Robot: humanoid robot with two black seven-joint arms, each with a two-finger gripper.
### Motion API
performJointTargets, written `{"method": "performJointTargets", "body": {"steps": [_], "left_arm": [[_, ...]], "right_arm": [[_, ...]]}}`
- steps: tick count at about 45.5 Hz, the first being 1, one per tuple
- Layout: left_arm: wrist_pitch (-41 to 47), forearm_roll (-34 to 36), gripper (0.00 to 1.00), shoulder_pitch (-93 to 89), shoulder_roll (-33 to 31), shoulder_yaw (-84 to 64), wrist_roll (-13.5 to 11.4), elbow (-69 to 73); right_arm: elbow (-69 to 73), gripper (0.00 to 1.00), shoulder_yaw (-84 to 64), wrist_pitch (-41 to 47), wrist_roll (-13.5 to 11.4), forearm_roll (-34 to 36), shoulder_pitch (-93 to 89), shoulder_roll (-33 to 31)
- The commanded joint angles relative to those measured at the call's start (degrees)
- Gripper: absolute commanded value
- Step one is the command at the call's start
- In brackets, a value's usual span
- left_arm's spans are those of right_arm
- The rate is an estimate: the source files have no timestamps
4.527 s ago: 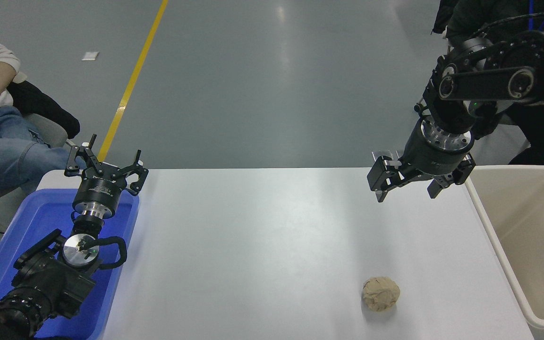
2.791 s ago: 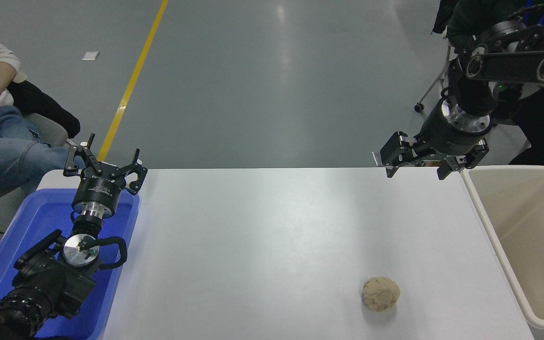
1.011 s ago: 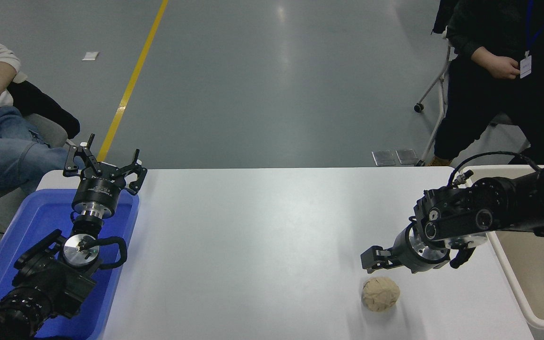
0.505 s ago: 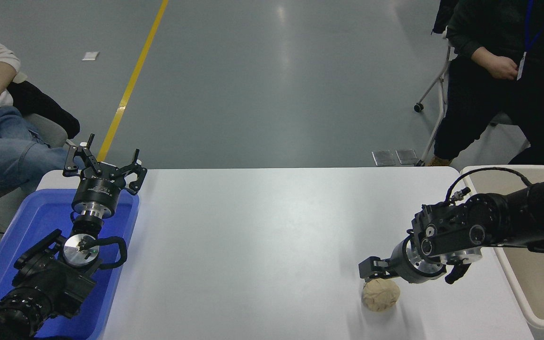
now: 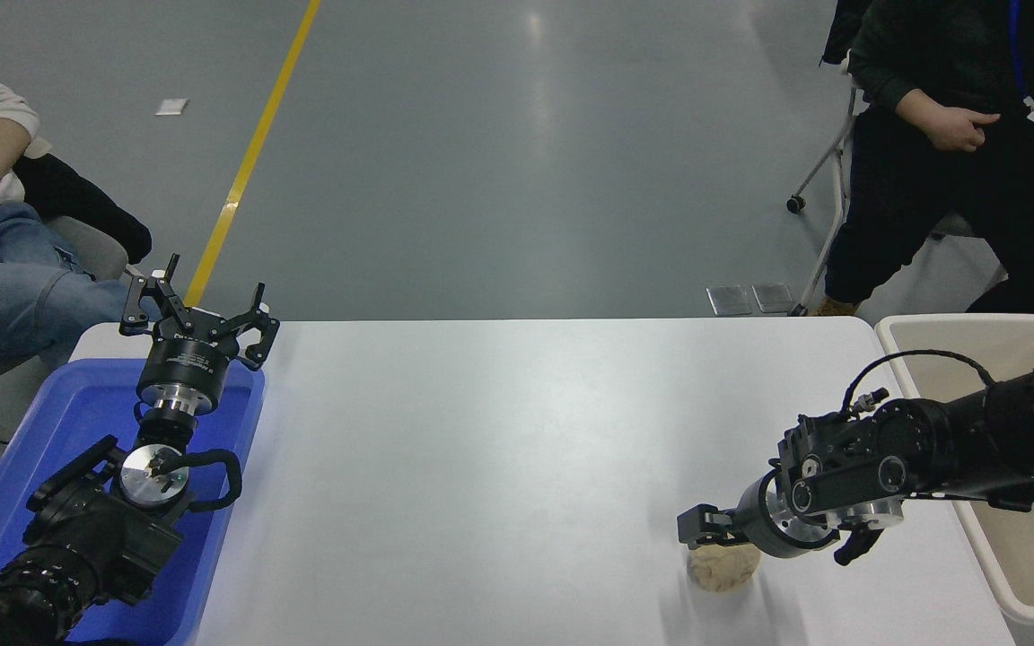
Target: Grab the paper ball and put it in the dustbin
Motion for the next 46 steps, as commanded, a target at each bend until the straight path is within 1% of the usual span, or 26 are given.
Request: {"method": "performJointTargets", "body": {"steps": [1,3,5,10,14,18,20,22,23,26,28,40,46], "left_arm": [[0.03,0.00,0.99,0.00,0.06,-0.01,0.00,0.00],[-0.06,0.00,0.99,0.00,-0.03,0.07,0.00,0.00],[0.03,0.00,0.99,0.00,-0.03,-0.01,0.00,0.00],[0.03,0.00,0.99,0.00,-0.03,-0.01,0.00,0.00],[0.03,0.00,0.99,0.00,-0.03,0.07,0.00,0.00],[-0.06,0.00,0.99,0.00,-0.03,-0.01,0.00,0.00],[-0.06,0.00,0.99,0.00,0.06,-0.01,0.00,0.00],[-0.06,0.00,0.99,0.00,0.06,-0.01,0.00,0.00],[-0.06,0.00,0.99,0.00,-0.03,-0.01,0.00,0.00],[-0.06,0.00,0.99,0.00,-0.03,-0.01,0.00,0.00],[-0.06,0.00,0.99,0.00,0.06,-0.01,0.00,0.00],[-0.06,0.00,0.99,0.00,0.06,-0.01,0.00,0.00],[-0.06,0.00,0.99,0.00,0.06,-0.01,0.00,0.00]], "right_arm": [[-0.85,0.98,0.50,-1.66,-0.01,-0.04,-2.02,0.62],[-0.85,0.97,0.50,-1.83,0.08,-0.04,-2.11,0.79],[-0.85,0.93,0.50,-2.09,0.08,-0.04,-2.28,0.88],[-1.02,0.70,0.15,-3.41,0.17,-0.39,-2.63,1.32],[-1.11,0.50,-0.21,-4.03,0.08,-3.37,-2.81,1.85],[-1.11,0.43,-0.29,-5.17,0.08,-6.36,-2.81,2.03],[-1.03,0.38,-0.38,-5.61,0.08,-6.89,-2.81,2.03],[-1.03,0.34,-0.65,-5.70,0.08,-6.90,-2.81,2.03],[-1.03,0.30,-0.65,-5.70,0.08,-6.90,-2.73,2.03],[-0.94,0.11,-0.82,-5.70,0.08,-6.81,-2.64,2.03],[-0.94,0.01,-1.00,-5.70,0.08,-6.81,-2.64,1.94],[-0.24,0.00,-4.33,-5.00,0.25,-6.90,0.08,1.41],[2.40,0.00,-5.83,-3.24,0.25,-6.81,5.53,-0.78]]}}
